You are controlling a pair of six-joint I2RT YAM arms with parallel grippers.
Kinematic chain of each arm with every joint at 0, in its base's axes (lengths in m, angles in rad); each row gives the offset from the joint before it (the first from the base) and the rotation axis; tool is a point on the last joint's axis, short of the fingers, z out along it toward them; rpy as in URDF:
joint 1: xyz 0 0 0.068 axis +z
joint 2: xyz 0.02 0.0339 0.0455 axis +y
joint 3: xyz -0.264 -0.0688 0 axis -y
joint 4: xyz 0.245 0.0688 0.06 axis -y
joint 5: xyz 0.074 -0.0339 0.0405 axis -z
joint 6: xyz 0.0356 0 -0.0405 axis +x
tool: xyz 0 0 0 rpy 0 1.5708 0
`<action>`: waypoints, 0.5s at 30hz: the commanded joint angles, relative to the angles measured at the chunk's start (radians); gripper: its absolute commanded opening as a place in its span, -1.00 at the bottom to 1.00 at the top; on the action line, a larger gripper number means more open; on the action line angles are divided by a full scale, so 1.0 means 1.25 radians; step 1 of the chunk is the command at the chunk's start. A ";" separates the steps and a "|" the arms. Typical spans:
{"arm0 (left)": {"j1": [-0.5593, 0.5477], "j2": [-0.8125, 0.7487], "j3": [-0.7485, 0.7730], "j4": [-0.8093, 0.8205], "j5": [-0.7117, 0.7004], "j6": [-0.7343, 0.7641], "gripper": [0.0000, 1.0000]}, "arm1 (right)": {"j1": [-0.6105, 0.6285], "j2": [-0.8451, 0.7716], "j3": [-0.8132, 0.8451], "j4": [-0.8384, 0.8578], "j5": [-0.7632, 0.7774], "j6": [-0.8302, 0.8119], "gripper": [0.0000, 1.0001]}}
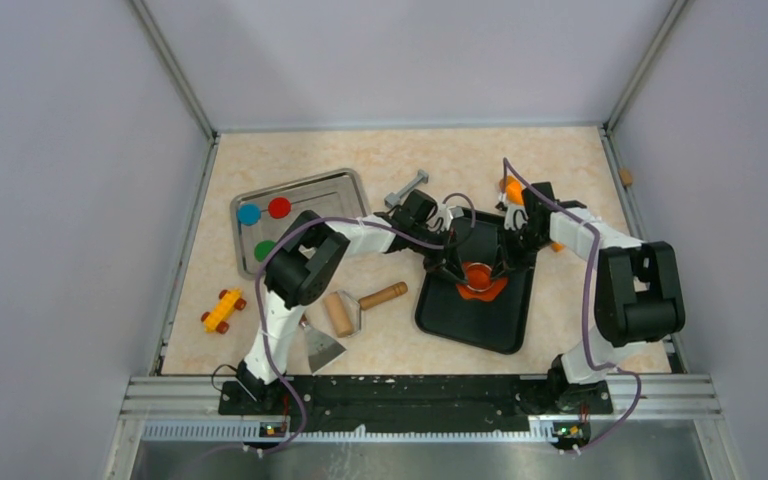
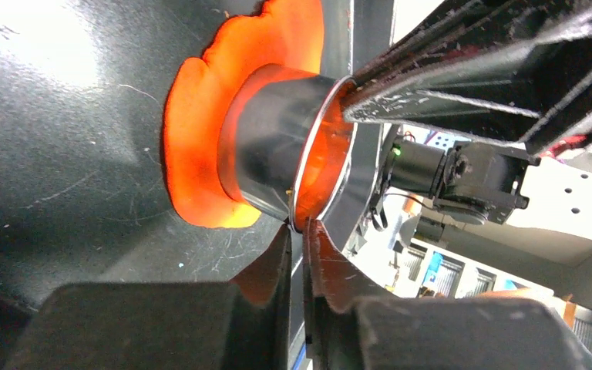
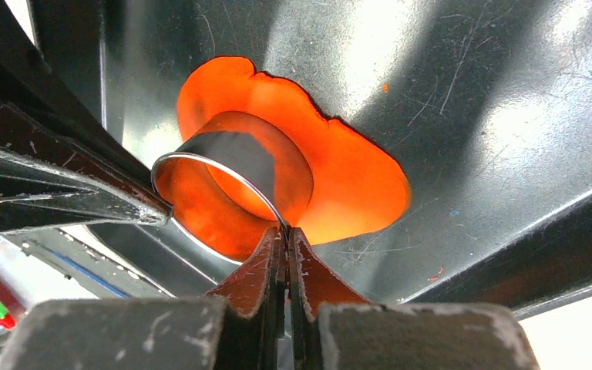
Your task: Roll out the dumpling wrappers from the dough
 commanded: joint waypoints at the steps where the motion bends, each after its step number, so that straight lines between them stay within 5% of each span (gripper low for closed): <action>1: 0.004 0.027 0.014 0.016 -0.046 0.025 -0.92 | -0.016 0.049 -0.015 0.031 0.032 -0.014 -1.00; 15: 0.008 0.062 0.016 -0.073 -0.135 0.101 -1.00 | -0.018 0.079 -0.018 0.024 0.054 0.036 -1.00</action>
